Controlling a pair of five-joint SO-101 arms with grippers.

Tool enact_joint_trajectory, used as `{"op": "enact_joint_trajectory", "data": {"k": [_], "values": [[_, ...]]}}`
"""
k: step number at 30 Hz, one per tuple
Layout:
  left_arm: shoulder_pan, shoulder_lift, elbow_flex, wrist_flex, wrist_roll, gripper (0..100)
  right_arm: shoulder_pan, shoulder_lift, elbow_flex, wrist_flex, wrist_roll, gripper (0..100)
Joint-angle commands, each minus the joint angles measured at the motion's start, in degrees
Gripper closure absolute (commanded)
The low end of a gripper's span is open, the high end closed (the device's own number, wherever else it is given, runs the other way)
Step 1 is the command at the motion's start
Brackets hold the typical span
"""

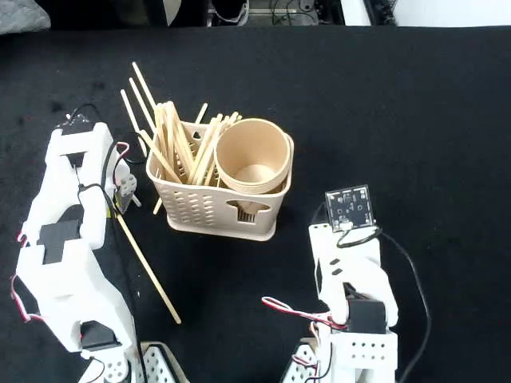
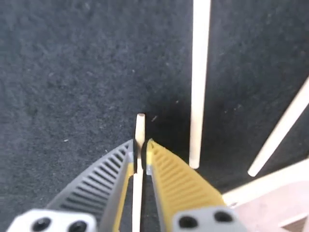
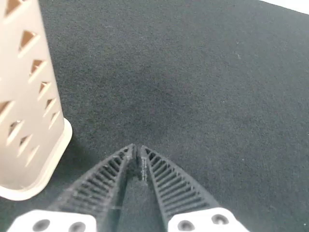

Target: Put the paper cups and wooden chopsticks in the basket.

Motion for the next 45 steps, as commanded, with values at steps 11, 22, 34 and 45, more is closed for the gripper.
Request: {"op": "enact_joint_trajectory", "data": {"k": [11, 22, 34, 45], "values": [[-7.6, 3.0, -29.5, -3.3, 0.0, 97, 0.8, -3.2, -0.4, 0.2, 0.1, 98.7], [-9.9, 26.3, -52.2, -10.3, 0.0, 97, 0.8, -3.2, -0.4, 0.2, 0.1, 98.7], [-9.6, 43.0, -89.9, 13.6, 4.7, 76, 0.8, -3.2, -0.4, 0.2, 0.1, 98.7], [-11.5, 53.6, -95.1, 12.3, 7.6, 76, 0.8, -3.2, -0.4, 0.2, 0.1, 98.7]]}}
